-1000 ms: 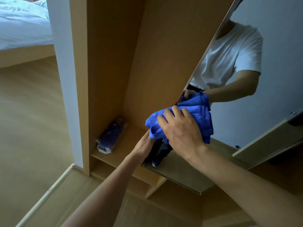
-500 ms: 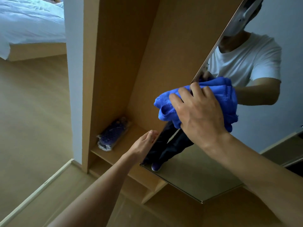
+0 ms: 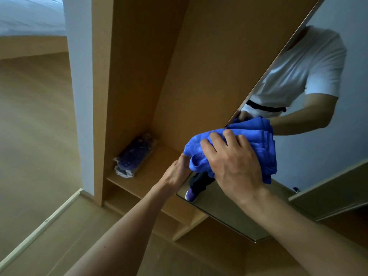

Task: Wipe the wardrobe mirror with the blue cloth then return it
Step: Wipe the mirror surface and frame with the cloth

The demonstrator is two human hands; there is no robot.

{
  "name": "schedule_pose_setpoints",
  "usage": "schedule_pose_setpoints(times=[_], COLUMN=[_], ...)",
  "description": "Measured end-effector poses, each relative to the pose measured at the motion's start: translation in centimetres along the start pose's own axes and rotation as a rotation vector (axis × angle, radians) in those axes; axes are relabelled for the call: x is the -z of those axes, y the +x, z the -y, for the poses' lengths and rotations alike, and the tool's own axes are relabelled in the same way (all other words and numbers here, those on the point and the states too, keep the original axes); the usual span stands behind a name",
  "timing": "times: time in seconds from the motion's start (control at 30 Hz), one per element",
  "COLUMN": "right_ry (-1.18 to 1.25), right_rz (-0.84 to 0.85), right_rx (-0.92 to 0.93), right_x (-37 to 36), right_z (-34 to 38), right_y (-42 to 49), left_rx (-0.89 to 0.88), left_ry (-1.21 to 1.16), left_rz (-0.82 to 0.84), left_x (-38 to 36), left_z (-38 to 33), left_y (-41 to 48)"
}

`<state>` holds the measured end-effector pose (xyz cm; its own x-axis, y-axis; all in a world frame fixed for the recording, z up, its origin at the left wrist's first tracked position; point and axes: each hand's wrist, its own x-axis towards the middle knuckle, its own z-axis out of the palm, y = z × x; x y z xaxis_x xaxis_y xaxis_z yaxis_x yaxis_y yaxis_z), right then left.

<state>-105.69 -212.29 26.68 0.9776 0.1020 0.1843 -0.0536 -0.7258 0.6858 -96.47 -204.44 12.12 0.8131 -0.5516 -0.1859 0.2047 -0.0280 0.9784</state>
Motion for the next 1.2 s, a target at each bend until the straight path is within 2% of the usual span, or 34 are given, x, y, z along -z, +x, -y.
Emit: schedule_pose_setpoints(times=[0.2,0.33,0.5,0.73,0.83,0.97,1.1,1.2], right_ry=[0.028,0.035,-0.024,0.032,0.045,0.048,0.060,0.056], right_rz=[-0.062,-0.162,-0.182,-0.038,0.076,0.112,0.052,-0.118], right_rx=[-0.034,-0.098,-0.101,-0.090,-0.083,-0.063,-0.033,-0.108], right_x=[0.2,1.7,0.3,-4.1,-5.8,-6.5,-5.6,-3.4], right_z=[-0.1,-1.7,-0.5,4.6,6.3,7.0,6.4,4.4], right_y=[-0.4,0.0,-0.6,-1.1,-1.3,-2.0,-2.6,-2.3], left_rx=[0.005,0.040,0.028,-0.026,-0.034,-0.036,0.008,0.038], left_ry=[-0.001,0.051,0.001,0.095,0.118,0.077,0.023,-0.028], left_rz=[0.083,0.119,0.147,0.092,0.106,0.087,0.123,0.143], left_x=[0.2,0.8,0.8,1.1,1.0,1.3,1.2,1.2], left_z=[3.0,4.6,5.8,7.0,8.0,9.4,9.5,10.7], left_y=[0.4,0.6,0.9,1.8,2.1,2.3,1.3,1.0])
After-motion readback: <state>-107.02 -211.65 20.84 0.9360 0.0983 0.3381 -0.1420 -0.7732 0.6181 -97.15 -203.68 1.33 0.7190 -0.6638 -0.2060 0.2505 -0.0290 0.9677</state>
